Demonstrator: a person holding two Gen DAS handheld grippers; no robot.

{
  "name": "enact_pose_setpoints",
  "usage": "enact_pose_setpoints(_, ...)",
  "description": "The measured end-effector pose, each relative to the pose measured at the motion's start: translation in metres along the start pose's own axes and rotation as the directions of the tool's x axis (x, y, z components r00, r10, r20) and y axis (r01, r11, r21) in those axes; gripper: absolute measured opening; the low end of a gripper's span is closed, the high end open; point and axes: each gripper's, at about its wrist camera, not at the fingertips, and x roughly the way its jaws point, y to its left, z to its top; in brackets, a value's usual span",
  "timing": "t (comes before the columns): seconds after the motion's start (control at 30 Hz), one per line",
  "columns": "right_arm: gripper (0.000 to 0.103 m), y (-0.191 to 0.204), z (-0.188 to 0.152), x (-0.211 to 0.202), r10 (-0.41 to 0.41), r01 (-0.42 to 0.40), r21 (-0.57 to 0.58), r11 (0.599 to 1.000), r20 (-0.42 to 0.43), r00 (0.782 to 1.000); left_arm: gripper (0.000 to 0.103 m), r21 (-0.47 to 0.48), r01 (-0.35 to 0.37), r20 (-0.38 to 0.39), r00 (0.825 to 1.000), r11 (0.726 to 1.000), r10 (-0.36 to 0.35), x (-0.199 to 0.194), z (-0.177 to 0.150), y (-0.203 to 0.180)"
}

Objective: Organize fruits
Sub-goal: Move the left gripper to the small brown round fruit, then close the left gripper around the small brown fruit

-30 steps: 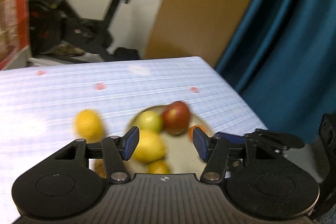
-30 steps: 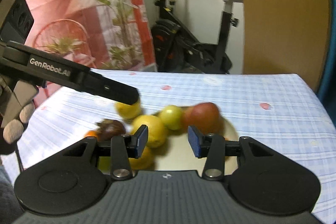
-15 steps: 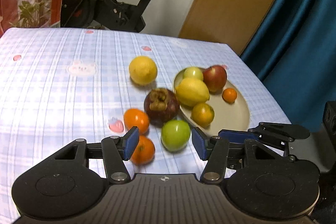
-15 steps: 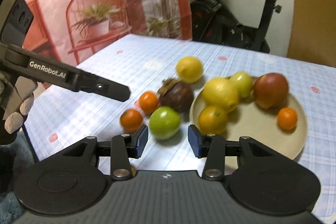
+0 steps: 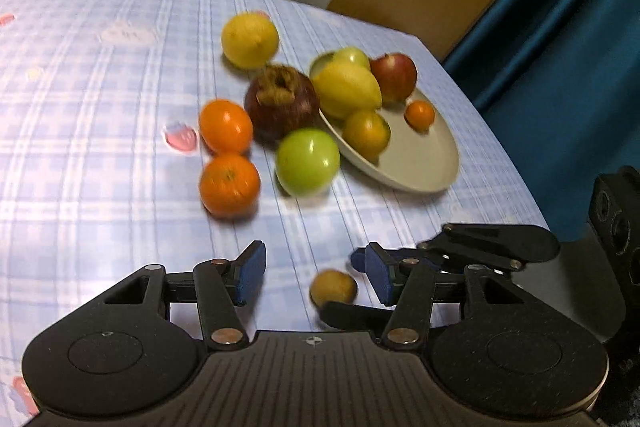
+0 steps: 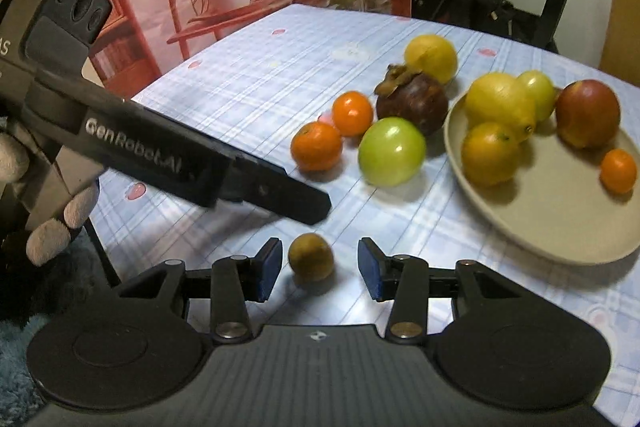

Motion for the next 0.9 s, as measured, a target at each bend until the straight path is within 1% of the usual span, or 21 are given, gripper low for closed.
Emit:
enact_pose_setpoints(0.13, 0.043, 0.002, -0.003, 0.003, 0.014, -0.014, 0.0, 1.0, -0.004, 1.0, 0.052, 0.009, 0.007, -0.028, 1.0, 1.0, -0.007, 0.006, -0.005, -0.003)
enact_pose_setpoints(0.2, 0.042, 0.003, -0.004, 0.004, 0.013, -0.013, 0.002, 1.0, -0.007, 1.0, 0.049, 0.012, 0.01, -0.039, 0.999, 1.0, -0.009, 0.009, -0.007, -0.004)
enact_pose_setpoints(0.3, 0.041, 0.001, -0.006, 0.003, 0.01, -0.01, 0.008, 1.0, -0.003, 1.0, 0.047, 0.018, 0.011, -0.055, 0.998, 1.0, -0.01, 0.013, -0.01, -0.006)
enact_pose_setpoints(0.37, 0.04, 0.0, -0.006, 0.003, 0.011, -0.011, 0.012, 1.0, 0.0, 1.0, 0.046, 0.023, 0.008, -0.052, 0.999, 1.0, -0.007, 0.013, -0.011, -0.006)
enact_pose_setpoints(0.43, 0.04, 0.001, -0.006, 0.003, 0.011, -0.011, 0.01, 1.0, 0.002, 1.0, 0.043, 0.022, 0.008, -0.054, 0.999, 1.0, -0.007, 0.014, -0.011, -0.006)
enact_pose_setpoints(0.5, 0.039, 0.001, -0.007, 0.004, 0.011, -0.011, 0.003, 1.0, 0.001, 1.0, 0.037, 0.02, 0.013, -0.057, 0.998, 1.0, -0.011, 0.014, -0.011, -0.007)
enact_pose_setpoints(0.57, 0.035, 0.003, -0.007, 0.004, 0.016, -0.016, -0.003, 1.0, 0.001, 1.0, 0.033, 0.02, 0.019, -0.058, 0.998, 1.0, -0.018, 0.016, -0.012, -0.008)
enact_pose_setpoints(0.73, 0.033, 0.005, -0.008, 0.002, 0.01, -0.01, -0.016, 1.0, 0.007, 1.0, 0.03, 0.024, 0.023, -0.052, 0.998, 0.999, -0.022, 0.016, -0.012, -0.01)
enact_pose_setpoints(0.9, 0.031, 0.001, -0.004, -0.005, -0.009, 0.009, -0.009, 1.0, 0.042, 0.999, 0.03, 0.04, 0.029, -0.036, 0.999, 0.999, -0.028, 0.012, 0.0, -0.016)
